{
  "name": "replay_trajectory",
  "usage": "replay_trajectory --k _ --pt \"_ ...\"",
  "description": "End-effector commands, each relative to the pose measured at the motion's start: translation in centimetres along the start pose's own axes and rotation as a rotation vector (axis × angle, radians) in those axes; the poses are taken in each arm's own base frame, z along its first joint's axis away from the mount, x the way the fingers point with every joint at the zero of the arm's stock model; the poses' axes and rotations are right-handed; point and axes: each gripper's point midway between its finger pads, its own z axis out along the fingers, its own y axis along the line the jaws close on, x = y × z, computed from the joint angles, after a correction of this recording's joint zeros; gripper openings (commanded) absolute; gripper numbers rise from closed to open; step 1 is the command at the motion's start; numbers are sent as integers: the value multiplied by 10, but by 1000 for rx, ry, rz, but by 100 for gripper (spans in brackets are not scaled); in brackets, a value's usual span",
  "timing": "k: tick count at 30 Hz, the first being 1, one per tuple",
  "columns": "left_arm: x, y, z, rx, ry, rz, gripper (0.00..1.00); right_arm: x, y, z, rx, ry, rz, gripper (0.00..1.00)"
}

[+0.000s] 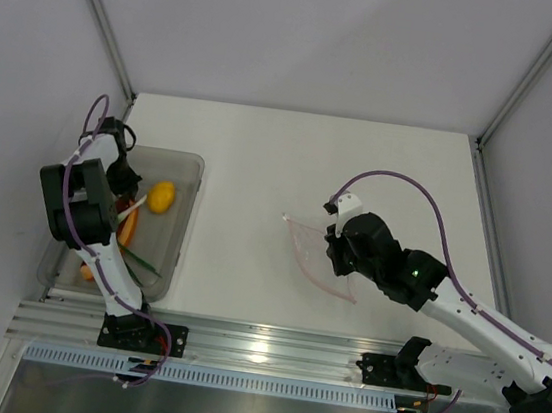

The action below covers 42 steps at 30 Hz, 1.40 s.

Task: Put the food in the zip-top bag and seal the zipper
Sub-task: Pick up the fake food from the bin.

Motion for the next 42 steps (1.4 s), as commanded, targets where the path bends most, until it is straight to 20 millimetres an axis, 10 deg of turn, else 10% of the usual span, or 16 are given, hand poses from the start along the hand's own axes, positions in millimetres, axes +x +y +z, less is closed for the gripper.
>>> replay_trajectory --k 1,21,42 --pt "-13 -2 -12 27 -45 -23 1 -11 -1 -4 -4 -47 5 0" --pt "-38 -35 -197 415 -450 -87 0 -10 -1 -1 -1 -41 7 0" --pt "-22 -79 -325 768 -562 16 1 -14 7 2 -30 -30 36 0"
